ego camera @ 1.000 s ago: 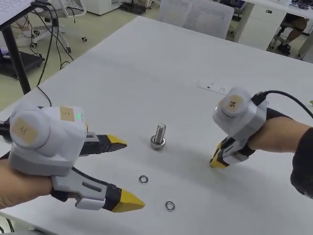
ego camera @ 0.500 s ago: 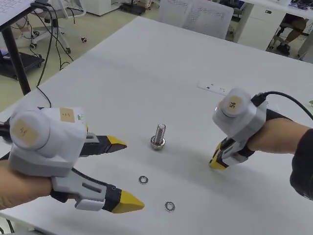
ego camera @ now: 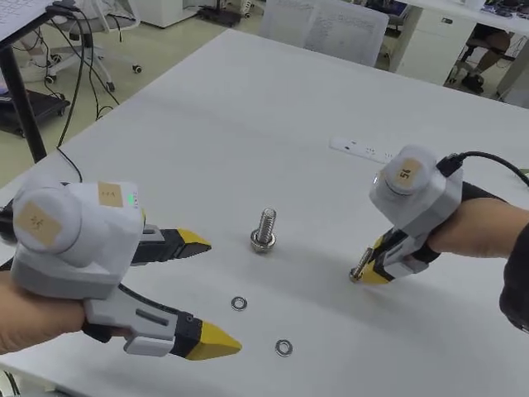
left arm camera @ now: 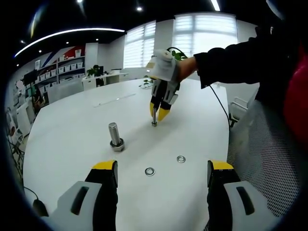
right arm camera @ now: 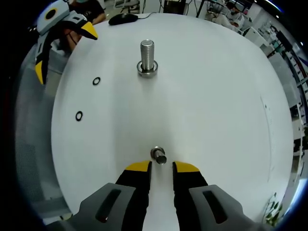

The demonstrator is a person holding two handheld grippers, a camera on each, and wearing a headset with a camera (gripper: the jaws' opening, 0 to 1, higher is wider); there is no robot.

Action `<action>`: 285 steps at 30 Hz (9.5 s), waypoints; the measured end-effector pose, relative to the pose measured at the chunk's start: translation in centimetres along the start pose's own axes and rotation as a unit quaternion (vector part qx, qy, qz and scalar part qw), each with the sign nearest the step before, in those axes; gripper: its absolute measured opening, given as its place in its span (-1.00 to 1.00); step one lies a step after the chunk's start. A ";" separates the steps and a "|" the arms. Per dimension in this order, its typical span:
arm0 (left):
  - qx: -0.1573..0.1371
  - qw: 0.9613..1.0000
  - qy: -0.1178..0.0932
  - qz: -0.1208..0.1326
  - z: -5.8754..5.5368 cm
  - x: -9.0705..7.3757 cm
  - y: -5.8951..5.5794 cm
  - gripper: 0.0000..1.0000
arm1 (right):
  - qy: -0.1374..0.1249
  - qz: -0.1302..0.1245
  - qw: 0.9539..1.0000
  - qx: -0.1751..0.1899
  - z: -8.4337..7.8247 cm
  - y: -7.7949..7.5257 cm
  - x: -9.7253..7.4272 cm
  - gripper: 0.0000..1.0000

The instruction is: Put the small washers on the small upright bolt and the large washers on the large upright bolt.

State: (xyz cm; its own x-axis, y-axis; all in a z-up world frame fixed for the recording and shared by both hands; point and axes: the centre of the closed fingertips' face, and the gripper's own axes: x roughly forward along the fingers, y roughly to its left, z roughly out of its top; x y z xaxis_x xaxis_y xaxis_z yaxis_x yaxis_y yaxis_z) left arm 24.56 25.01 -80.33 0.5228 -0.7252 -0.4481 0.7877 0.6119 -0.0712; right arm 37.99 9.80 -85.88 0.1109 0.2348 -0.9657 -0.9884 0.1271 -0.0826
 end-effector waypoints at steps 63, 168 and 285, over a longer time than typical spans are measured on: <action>0.011 1.000 -0.004 -0.005 0.3 0.0 -0.5 0.51 | -0.022 0.061 0.994 -0.087 3.5 12.2 0.0 -0.58; 0.029 0.999 0.005 -0.033 0.5 0.9 -1.1 0.52 | -0.012 0.034 0.999 -0.037 -0.4 9.5 -1.3 -0.73; 0.027 0.998 0.007 -0.048 2.1 3.2 -0.4 0.50 | 0.034 0.041 0.997 -0.065 1.6 1.3 -0.4 -0.73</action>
State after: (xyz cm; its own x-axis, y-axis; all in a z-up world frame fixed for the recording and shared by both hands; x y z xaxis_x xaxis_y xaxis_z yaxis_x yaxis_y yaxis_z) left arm 26.61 21.78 -79.85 0.4396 -0.7751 -0.4538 0.8508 0.5213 -0.0663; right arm 36.87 11.40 -85.20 0.0264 0.1737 -0.9844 -0.9994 -0.0159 -0.0296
